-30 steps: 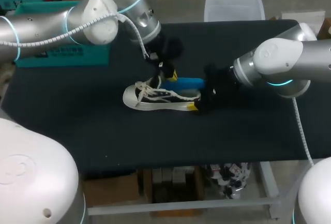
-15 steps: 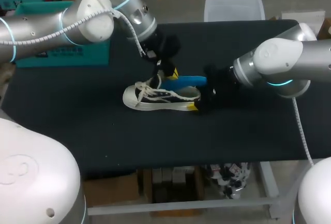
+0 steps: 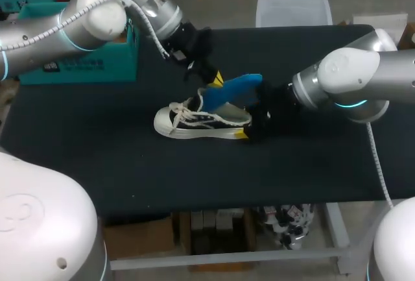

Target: Open the shoe tongue, take the insole out of the shoe, put the insole back into the shoe, and pack the shoe into the shoebox

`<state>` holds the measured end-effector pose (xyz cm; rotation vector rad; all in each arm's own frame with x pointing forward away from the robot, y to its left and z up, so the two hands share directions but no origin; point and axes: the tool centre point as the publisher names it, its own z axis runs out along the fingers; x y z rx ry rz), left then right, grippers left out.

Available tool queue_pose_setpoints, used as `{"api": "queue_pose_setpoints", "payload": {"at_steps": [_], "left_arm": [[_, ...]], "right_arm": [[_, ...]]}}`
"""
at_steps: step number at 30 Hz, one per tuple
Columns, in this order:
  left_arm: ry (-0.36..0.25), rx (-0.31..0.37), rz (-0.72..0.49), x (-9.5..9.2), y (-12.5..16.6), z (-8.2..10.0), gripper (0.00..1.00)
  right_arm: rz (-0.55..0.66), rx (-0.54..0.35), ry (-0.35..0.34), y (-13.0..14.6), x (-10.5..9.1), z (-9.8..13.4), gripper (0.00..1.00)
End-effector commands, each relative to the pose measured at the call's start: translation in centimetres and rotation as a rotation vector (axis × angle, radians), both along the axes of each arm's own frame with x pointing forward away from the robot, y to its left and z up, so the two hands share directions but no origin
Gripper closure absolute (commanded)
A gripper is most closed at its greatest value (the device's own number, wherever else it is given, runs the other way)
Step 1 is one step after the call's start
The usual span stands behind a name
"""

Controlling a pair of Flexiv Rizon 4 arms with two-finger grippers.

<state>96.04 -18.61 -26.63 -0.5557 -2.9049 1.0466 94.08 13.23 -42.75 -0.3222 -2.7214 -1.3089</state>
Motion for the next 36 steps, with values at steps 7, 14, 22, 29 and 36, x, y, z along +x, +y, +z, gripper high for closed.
{"api": "queue_pose_setpoints", "payload": {"at_steps": [7,14,22,29,36], "left_arm": [[0.008,-0.132,-0.09,-0.4,0.2,3.3,1.0],[-0.024,-0.218,-0.137,-1.3,0.8,6.8,1.0],[-0.098,-0.275,-0.176,-2.6,1.7,10.7,1.0],[-0.129,-0.313,-0.242,-3.8,3.3,11.8,1.0],[-0.16,-0.32,-0.249,-5.7,6.3,11.1,1.0]], "right_arm": [[0.003,0.002,0.001,0.0,-0.2,-0.7,1.0],[0.003,0.002,0.001,0.0,-0.2,-0.7,1.0],[0.003,0.002,0.001,0.0,-0.2,-0.7,1.0],[0.003,-0.009,-0.003,-0.3,-0.1,-0.4,1.0],[0.007,-0.043,-0.037,-0.9,-0.2,1.2,0.0]]}}
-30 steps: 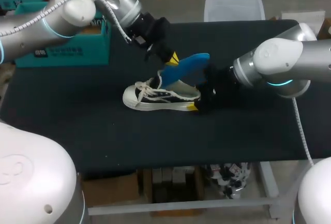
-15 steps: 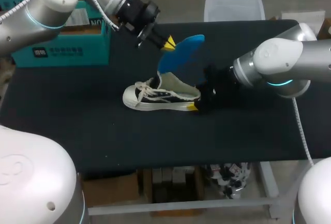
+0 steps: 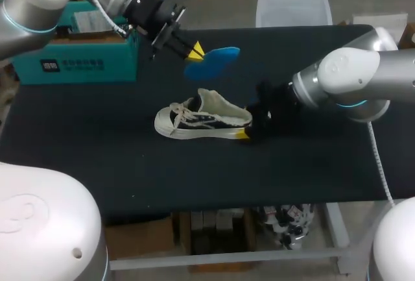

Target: Open the shoe tongue, take the insole out of the shoe, put the insole back into the shoe, and pack the shoe into the shoebox

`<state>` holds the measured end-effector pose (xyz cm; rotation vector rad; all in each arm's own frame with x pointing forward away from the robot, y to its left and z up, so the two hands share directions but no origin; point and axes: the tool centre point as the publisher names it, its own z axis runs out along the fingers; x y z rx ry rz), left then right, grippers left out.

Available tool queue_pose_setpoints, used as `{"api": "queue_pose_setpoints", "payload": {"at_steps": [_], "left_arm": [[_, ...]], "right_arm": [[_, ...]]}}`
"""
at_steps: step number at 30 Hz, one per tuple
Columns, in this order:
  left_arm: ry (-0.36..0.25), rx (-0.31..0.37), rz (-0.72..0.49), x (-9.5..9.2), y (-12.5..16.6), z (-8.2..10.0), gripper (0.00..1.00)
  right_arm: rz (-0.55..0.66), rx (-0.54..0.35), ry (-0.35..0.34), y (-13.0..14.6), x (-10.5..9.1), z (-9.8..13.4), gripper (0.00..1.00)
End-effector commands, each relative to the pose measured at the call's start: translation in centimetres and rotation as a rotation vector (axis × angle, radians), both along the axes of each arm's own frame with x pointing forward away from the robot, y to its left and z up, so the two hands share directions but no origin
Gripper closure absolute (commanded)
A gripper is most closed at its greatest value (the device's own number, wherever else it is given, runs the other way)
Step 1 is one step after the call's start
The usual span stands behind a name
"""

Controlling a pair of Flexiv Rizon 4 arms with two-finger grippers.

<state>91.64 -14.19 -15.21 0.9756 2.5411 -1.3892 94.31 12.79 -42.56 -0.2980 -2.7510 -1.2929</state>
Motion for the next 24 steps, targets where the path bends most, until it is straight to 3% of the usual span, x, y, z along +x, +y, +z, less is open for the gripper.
{"api": "queue_pose_setpoints", "payload": {"at_steps": [1,13,24], "left_arm": [[-0.028,-0.015,0.037,-1.6,2.3,-0.4,1.0],[-0.069,-0.027,0.081,-4.2,6.8,-0.5,1.0],[-0.088,-0.024,0.169,-6.1,11.5,-1.0,1.0]], "right_arm": [[-0.001,-0.03,-0.021,-0.5,-0.5,1.4,0.0],[0.018,-0.192,-0.083,-0.4,0.3,6.4,0.0],[0.036,-0.462,-0.143,3.6,3.0,9.7,0.0]]}}
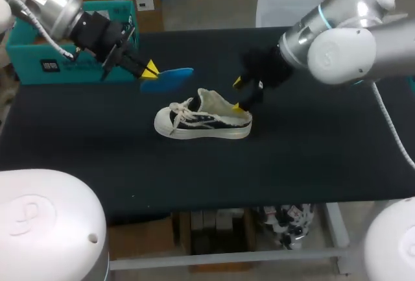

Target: Open the shoe tongue, take the insole out of the shoe, put the insole back into the shoe, and pack the shoe into the shoebox

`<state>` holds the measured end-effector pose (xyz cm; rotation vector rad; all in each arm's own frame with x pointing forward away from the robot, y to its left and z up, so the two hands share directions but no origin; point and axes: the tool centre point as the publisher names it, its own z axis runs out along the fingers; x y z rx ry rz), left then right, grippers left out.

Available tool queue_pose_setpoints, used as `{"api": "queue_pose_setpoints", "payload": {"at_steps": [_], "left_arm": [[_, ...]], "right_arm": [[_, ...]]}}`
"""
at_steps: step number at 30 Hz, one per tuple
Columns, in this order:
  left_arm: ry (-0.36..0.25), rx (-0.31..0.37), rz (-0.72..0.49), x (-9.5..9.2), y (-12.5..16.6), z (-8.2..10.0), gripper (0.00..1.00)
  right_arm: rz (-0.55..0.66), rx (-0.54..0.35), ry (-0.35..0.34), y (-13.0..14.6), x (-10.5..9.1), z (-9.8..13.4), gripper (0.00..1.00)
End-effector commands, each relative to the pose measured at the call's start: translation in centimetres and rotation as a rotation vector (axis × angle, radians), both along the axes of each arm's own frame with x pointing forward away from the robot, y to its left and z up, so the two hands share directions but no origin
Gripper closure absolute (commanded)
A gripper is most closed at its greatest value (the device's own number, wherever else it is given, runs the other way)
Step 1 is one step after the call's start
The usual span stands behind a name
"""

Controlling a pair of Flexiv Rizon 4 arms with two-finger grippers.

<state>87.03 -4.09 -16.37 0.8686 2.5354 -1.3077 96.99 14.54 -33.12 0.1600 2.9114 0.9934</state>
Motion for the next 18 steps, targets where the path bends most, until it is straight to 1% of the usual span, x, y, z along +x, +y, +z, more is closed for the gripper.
{"api": "queue_pose_setpoints", "payload": {"at_steps": [1,6,10,18], "left_arm": [[-0.046,-0.042,0.077,-1.6,1.8,0.1,1.0],[-0.059,-0.039,0.125,-2.6,3.6,-0.1,1.0],[-0.055,-0.036,0.155,-3.0,4.9,-0.5,1.0],[-0.049,-0.026,0.209,-3.7,6.9,-1.5,1.0]], "right_arm": [[-0.028,-0.265,0.001,2.3,0.5,0.4,0.0],[-0.051,-0.359,-0.021,3.5,0.8,0.8,0.0],[-0.081,-0.456,-0.037,4.2,0.8,0.7,0.0],[-0.098,-0.574,-0.03,4.8,1.2,-0.2,0.0]]}}
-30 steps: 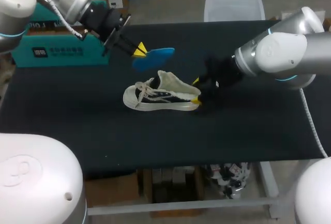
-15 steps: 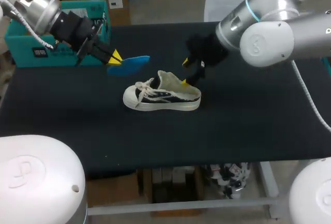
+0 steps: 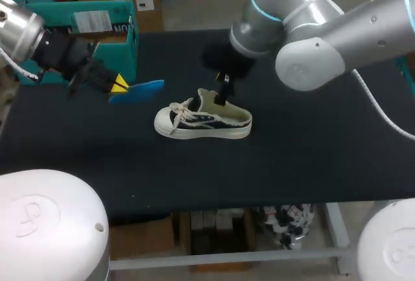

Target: Open the shoe tongue, take the insole out of the shoe, put the insole back into the shoe, and pack the shoe into the shoebox

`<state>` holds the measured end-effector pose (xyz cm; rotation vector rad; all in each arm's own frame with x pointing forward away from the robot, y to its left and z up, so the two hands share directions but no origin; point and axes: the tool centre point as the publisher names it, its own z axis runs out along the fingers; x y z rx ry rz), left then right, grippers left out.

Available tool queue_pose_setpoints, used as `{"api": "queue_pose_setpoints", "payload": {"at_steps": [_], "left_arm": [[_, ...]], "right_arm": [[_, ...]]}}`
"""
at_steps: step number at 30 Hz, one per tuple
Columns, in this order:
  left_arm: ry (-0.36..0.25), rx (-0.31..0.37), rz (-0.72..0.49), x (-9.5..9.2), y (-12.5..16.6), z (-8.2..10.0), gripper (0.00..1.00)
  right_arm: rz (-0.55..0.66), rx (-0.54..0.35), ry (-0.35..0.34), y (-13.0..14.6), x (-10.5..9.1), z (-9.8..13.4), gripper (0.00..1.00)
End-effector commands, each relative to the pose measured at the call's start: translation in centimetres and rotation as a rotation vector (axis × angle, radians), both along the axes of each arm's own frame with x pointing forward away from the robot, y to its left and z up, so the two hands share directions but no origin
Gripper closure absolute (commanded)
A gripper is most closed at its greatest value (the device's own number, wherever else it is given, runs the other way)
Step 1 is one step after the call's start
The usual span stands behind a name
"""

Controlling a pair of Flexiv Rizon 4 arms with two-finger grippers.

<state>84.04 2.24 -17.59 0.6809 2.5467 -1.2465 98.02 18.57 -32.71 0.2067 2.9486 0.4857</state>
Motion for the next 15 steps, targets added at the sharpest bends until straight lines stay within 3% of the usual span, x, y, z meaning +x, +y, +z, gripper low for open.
{"api": "queue_pose_setpoints", "payload": {"at_steps": [1,11,13,15], "left_arm": [[-0.042,-0.032,0.071,-0.8,0.7,-0.4,1.0],[-0.042,-0.015,0.109,-1.4,1.6,-0.8,1.0],[-0.04,-0.012,0.117,-1.5,1.7,-0.9,1.0],[-0.036,-0.009,0.122,-1.5,1.8,-1.0,1.0]], "right_arm": [[-0.04,-0.244,0.025,0.9,0.2,-0.9,0.0],[-0.033,-0.287,0.051,1.3,0.8,-2.2,0.0],[-0.03,-0.304,0.057,1.5,1.0,-2.3,0.18],[-0.028,-0.321,0.06,1.7,1.0,-2.4,0.24]]}}
